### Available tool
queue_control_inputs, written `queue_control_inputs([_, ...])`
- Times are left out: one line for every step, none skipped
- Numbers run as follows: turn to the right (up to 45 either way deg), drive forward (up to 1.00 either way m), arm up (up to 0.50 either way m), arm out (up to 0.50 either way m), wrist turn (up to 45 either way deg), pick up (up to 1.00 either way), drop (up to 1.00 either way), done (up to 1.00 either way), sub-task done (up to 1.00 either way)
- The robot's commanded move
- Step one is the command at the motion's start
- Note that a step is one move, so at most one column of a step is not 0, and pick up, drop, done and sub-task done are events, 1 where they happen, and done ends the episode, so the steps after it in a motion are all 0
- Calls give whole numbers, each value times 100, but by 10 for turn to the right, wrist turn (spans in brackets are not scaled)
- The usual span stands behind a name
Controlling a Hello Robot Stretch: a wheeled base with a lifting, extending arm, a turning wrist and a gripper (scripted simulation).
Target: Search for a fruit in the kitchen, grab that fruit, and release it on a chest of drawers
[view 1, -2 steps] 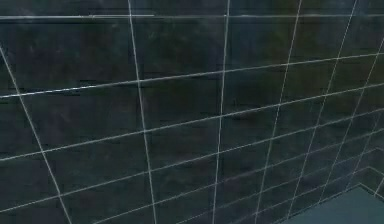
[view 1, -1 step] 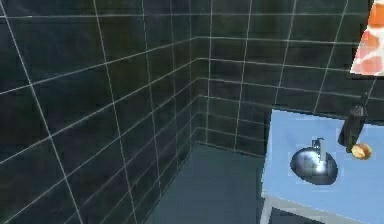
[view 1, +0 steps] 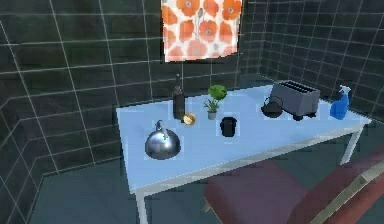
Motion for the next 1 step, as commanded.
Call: queue_control_inputs([30, 0, 0, 0, 0, 0, 0, 0, 0])
